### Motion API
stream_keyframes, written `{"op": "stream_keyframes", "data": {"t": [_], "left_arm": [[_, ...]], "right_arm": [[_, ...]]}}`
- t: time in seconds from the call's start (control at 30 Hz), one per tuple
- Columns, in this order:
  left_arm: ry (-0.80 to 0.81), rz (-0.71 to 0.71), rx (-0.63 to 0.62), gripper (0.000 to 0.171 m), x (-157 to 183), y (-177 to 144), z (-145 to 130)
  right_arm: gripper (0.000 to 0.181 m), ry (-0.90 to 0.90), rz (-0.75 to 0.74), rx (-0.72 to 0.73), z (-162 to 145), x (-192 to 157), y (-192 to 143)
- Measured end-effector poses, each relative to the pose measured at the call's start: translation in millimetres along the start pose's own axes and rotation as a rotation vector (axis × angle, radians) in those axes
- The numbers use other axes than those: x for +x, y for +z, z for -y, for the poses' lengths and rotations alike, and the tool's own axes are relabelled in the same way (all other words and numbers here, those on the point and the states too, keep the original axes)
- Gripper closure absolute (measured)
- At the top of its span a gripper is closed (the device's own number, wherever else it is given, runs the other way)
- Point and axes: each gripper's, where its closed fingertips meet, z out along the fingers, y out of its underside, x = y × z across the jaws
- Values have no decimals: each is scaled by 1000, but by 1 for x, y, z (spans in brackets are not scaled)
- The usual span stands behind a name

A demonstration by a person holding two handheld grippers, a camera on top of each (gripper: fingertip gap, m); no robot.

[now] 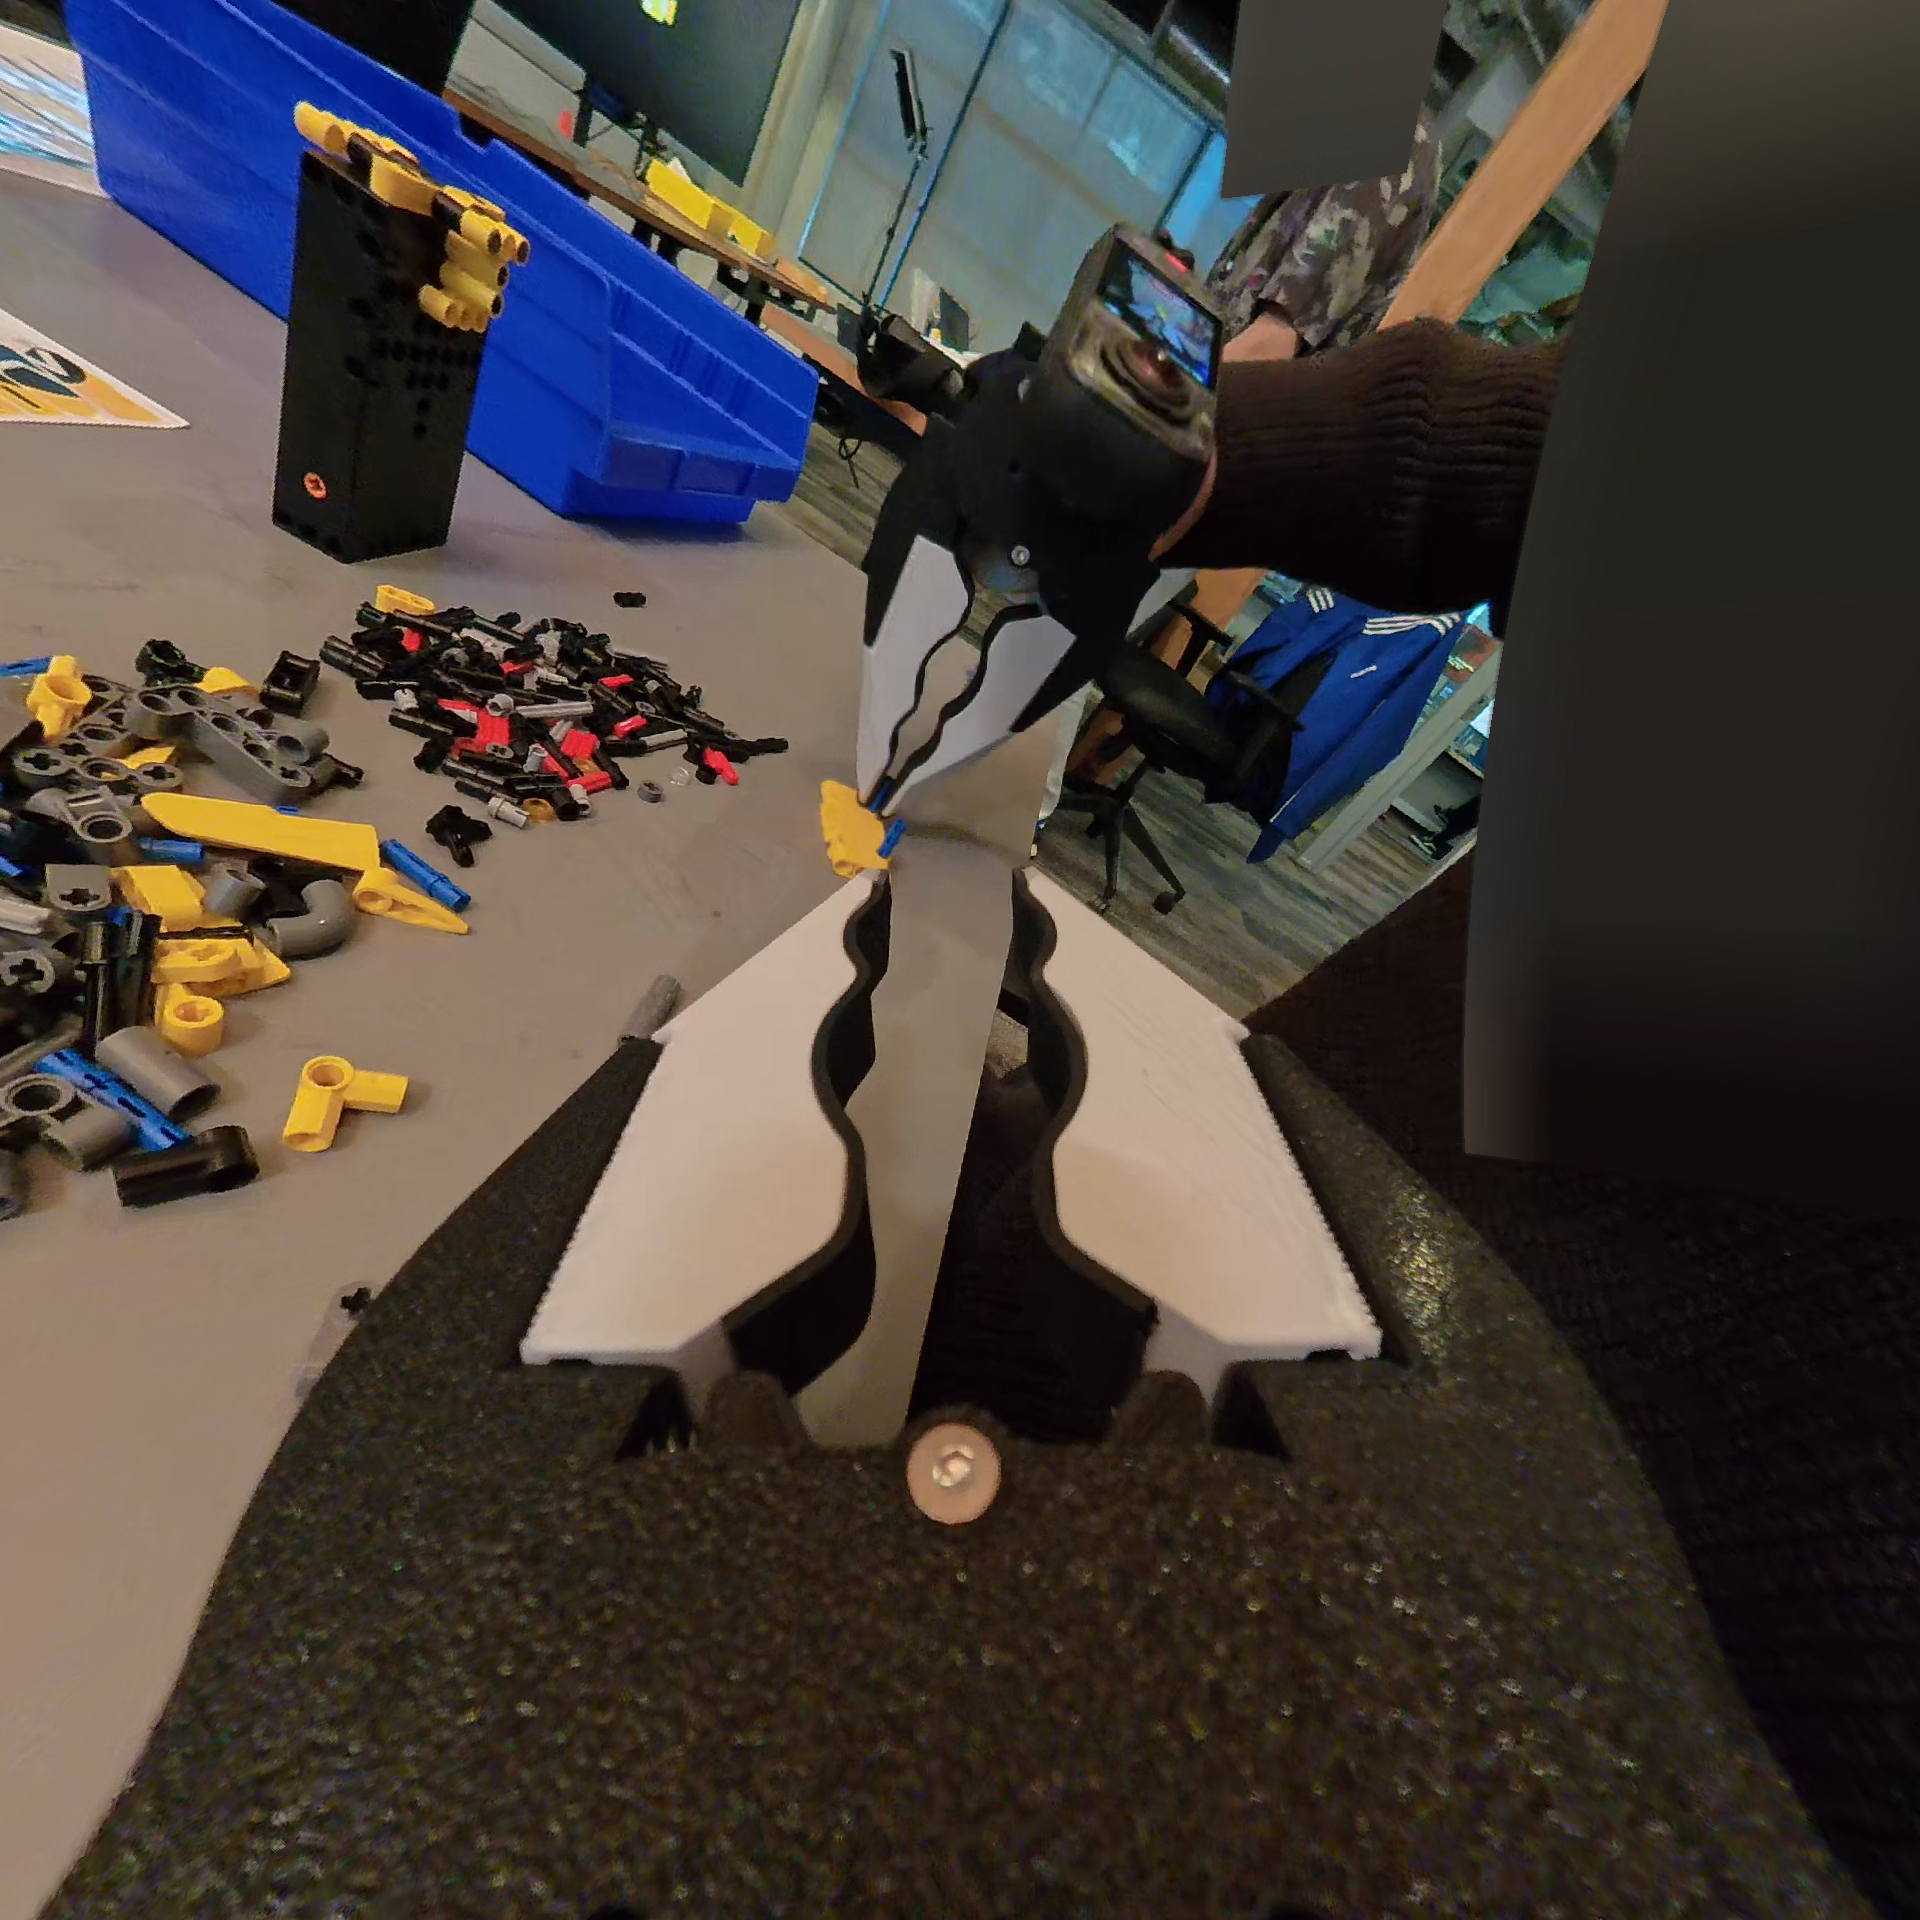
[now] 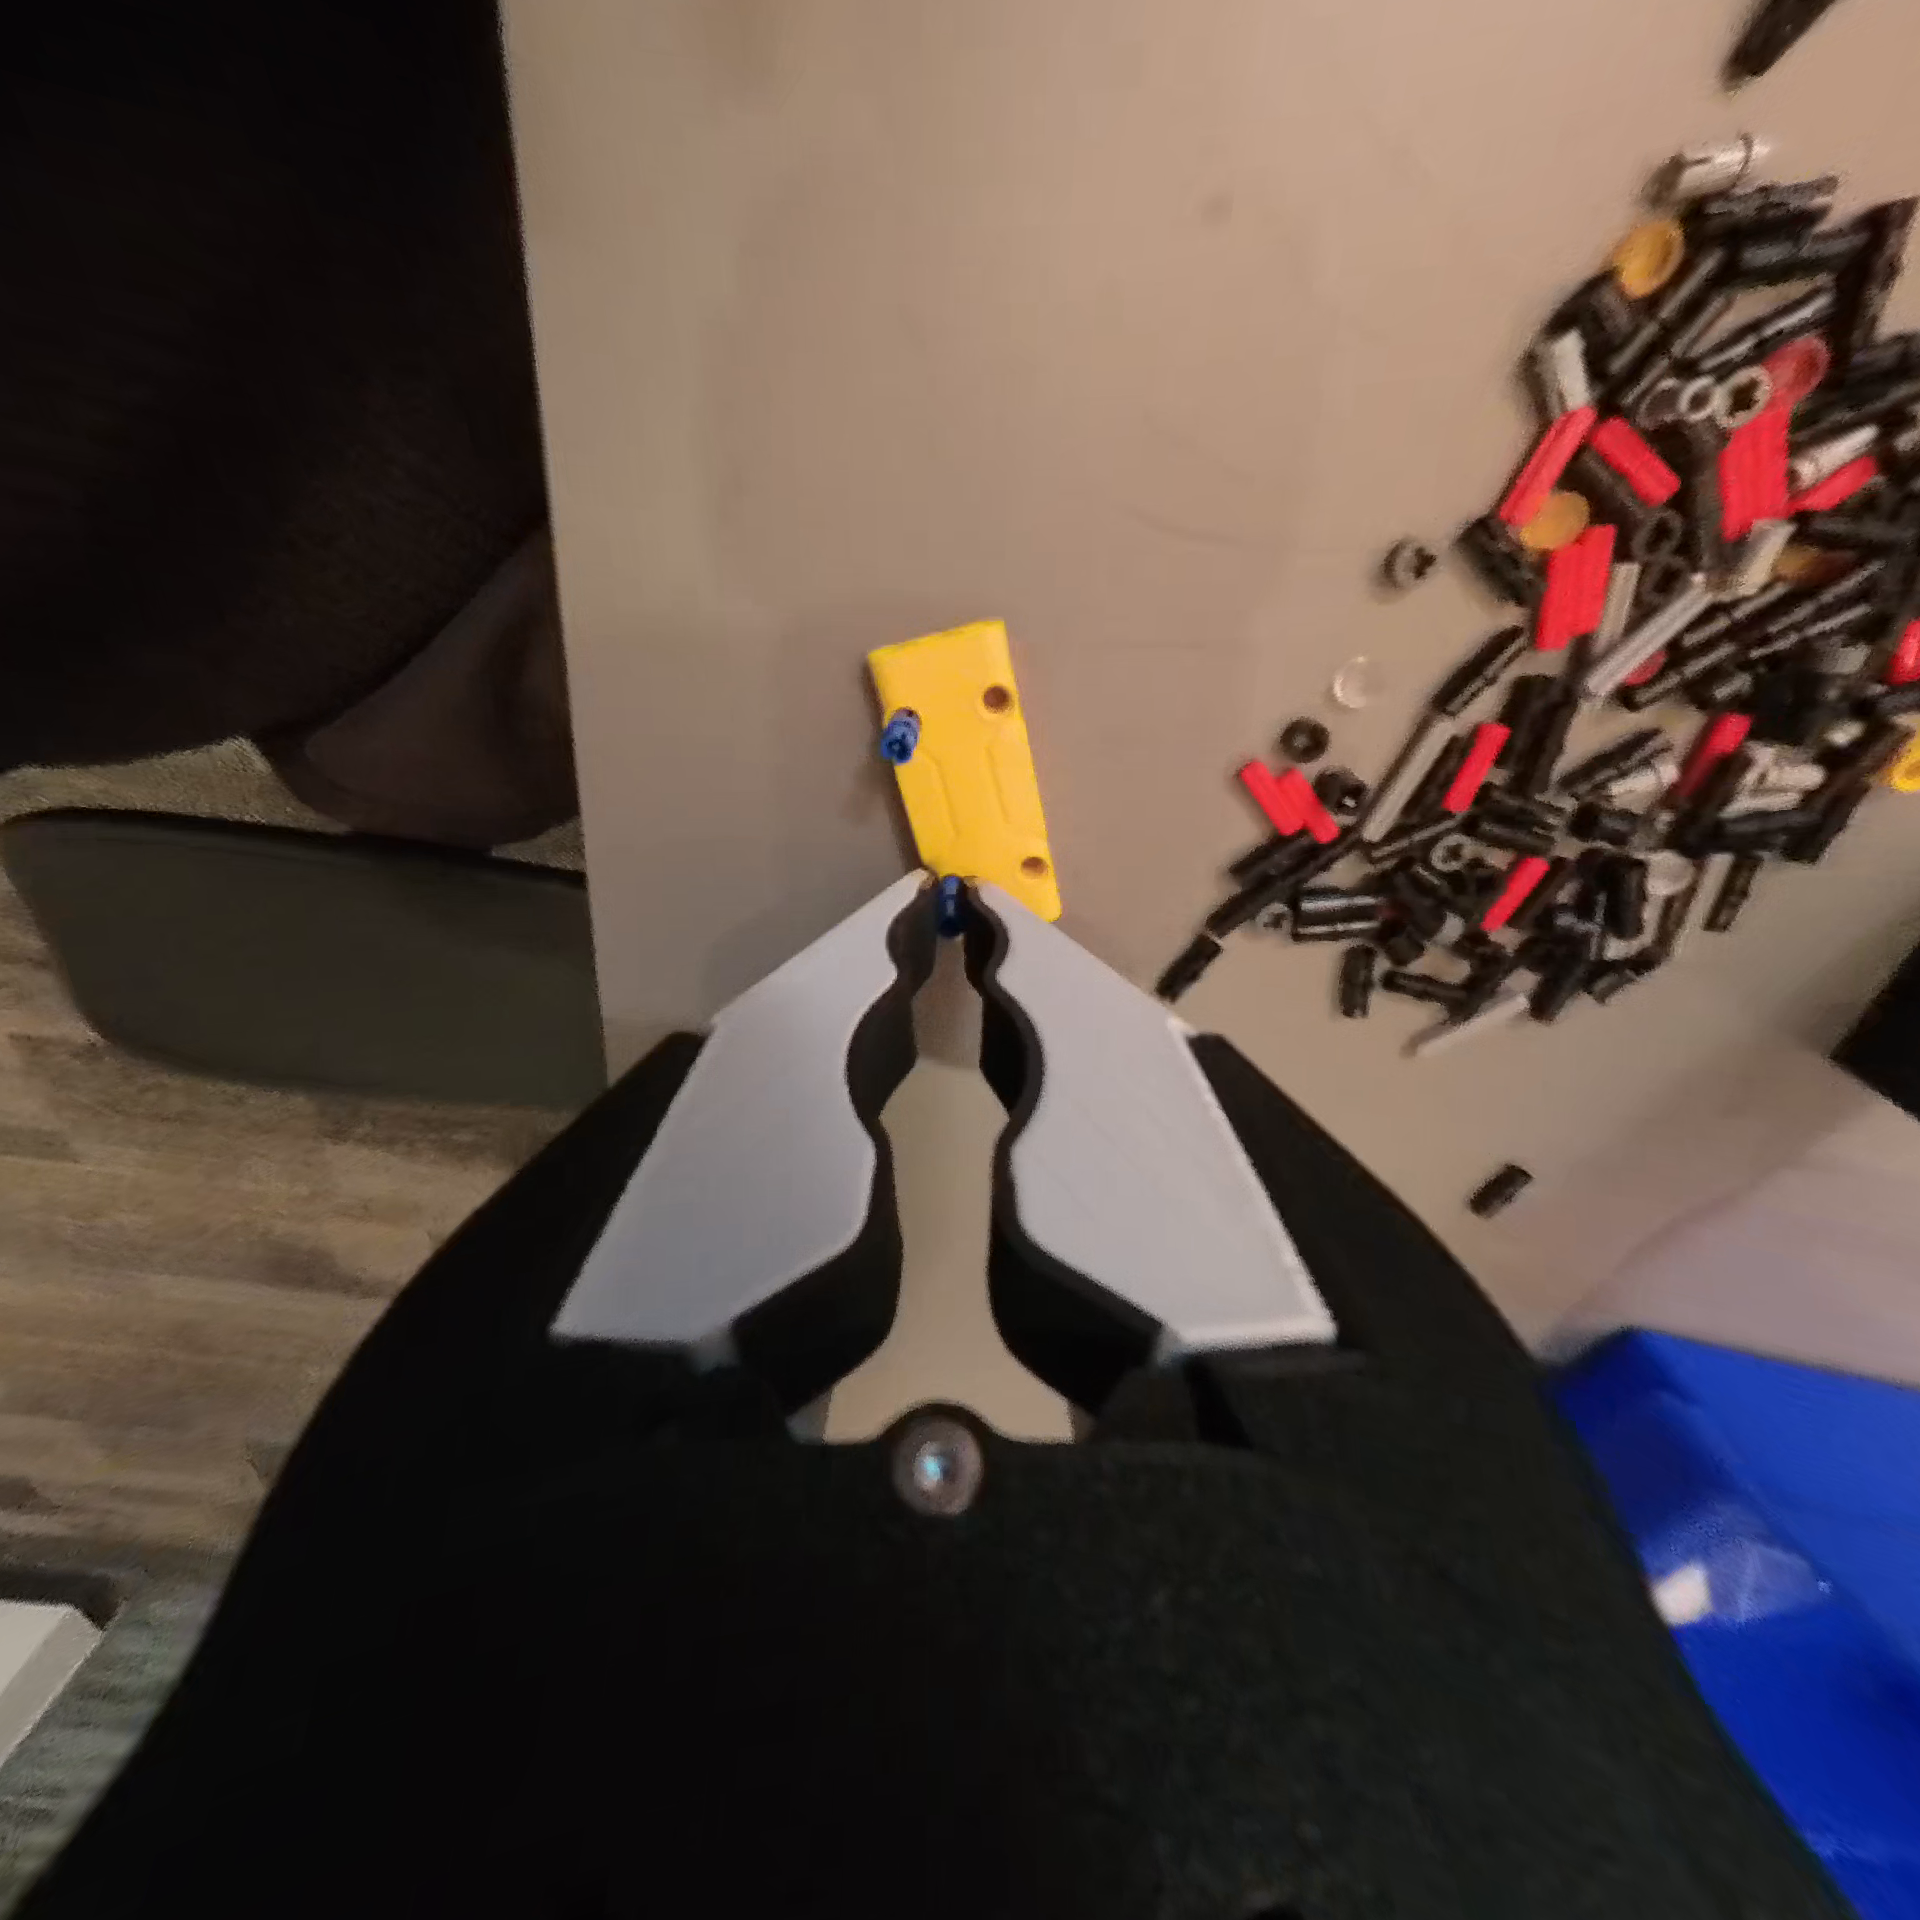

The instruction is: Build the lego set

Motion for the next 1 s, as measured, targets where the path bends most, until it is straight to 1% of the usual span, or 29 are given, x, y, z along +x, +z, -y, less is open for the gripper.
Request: {"op": "stream_keyframes", "data": {"t": [0.07, 0.2, 0.4, 0.47, 0.63, 0.7, 0.8, 0.9, 0.97, 1.0], "left_arm": [[-6, -1, 0, 148, 0, 0, 0], [-30, -16, 4, 148, -1, -1, 1], [-40, -19, 18, 148, -1, -2, 3], [-34, -15, 15, 148, -1, -2, 2], [-23, -2, 2, 148, -2, 0, 0], [-20, 3, -3, 148, -3, 0, -1], [-25, 15, -20, 148, -5, 3, -3], [-36, 5, -23, 148, -3, 7, -3], [-84, -33, -1, 148, 1, 11, 0], [-107, -44, 9, 148, 2, 13, 1]], "right_arm": [[178, -25, -28, -37, -2, 3, 0], [177, 34, -36, -21, -2, 3, 0], [173, 80, -94, 3, -1, 4, -1], [162, 114, -98, 41, 1, 3, -3], [149, 228, -132, 218, 6, 2, -13], [141, 253, -165, 281, 6, 4, -11], [139, 265, -192, 309, 2, 6, 2], [142, 320, -148, 406, 12, 6, 2], [142, 330, -107, 429, 16, 2, 6], [143, 327, -110, 450, 19, 2, 5]]}}
